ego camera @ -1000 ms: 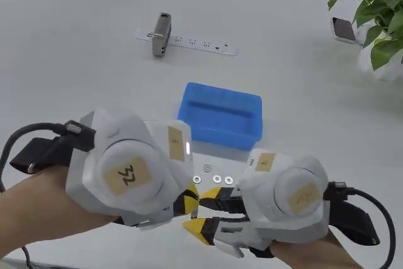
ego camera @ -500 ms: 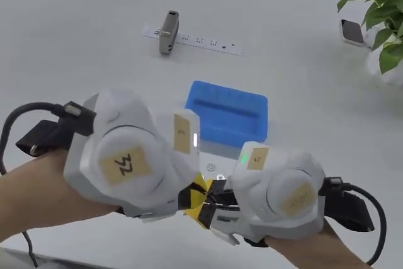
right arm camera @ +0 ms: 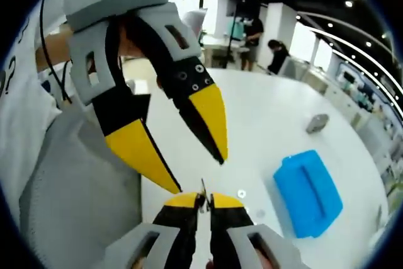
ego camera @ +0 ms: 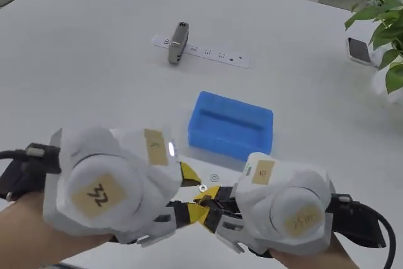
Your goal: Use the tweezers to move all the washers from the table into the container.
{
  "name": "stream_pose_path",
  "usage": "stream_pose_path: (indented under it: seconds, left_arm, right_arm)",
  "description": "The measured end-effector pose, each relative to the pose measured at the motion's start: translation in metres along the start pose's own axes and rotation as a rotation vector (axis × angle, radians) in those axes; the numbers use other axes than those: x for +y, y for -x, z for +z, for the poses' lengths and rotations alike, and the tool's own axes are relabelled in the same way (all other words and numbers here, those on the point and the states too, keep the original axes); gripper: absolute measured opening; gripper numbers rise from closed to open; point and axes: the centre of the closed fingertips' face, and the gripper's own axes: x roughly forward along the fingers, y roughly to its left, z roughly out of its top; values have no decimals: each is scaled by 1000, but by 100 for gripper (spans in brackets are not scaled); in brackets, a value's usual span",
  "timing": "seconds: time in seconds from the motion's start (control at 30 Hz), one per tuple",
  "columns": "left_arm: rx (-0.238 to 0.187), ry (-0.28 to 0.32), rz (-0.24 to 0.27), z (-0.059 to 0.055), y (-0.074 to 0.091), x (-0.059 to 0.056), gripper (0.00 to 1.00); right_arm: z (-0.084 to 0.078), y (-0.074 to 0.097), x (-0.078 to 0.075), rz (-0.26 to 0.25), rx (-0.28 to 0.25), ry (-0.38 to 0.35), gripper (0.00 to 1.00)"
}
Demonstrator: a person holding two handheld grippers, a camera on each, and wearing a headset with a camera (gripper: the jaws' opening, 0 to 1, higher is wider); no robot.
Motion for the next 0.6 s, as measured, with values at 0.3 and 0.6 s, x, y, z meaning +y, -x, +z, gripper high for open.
stream_pose_path:
  seconds: [0.3, 0.6]
  left_arm:
    - [-20, 269, 504, -69, 52, 68, 59]
    - [-29, 311, 610, -79, 51, 71, 94]
  right_arm:
    - [-3, -6, -29, -42, 10, -35, 2]
    - [5, -24, -69, -122, -36, -131, 3]
